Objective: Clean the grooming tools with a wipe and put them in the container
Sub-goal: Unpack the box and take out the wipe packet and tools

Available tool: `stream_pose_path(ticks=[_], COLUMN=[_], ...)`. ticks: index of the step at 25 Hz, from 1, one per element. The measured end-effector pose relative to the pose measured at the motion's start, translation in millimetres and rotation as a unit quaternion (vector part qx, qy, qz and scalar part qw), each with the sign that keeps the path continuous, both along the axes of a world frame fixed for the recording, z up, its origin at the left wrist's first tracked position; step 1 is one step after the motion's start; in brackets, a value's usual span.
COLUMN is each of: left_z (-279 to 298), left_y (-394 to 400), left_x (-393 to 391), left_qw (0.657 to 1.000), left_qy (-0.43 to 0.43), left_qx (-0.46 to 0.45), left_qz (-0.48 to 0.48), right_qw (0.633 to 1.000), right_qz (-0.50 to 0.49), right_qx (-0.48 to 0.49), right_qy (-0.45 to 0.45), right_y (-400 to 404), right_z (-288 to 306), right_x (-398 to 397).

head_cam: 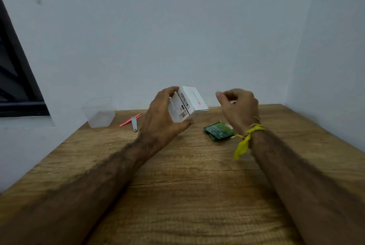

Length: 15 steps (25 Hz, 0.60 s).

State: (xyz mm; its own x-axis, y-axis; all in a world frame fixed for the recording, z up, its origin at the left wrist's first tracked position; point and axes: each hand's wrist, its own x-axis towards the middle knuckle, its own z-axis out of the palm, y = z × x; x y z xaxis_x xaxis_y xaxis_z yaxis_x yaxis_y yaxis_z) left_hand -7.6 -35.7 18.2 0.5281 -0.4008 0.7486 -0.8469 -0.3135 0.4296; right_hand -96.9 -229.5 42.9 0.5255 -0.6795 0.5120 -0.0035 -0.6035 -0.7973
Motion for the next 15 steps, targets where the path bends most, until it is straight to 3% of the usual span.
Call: stream_pose_path(ticks=[2,4,15], left_z=[3.0,5.8,10.8], left_y=[2.7,6.0,13.9], left_x=[1.0,1.1,-2.8], left_qw=[0.999,0.996,0.969], left_qy=[-0.028,-0.058,-0.193], left_qx=[0.025,0.052,0.136], left_qz=[0.024,0.04,0.078], right_qw=[0.986,0.979,0.977], right_qz=[0.143,0.199,0.196], right_qx=[0.057,0.036,-0.076], right_qy=[-0.06,-0.023,0.027], right_y=[24.5,39.4,48.9], right_z=[9.3,6.8,0.8], right_x=[-0.1,1.6,-2.3])
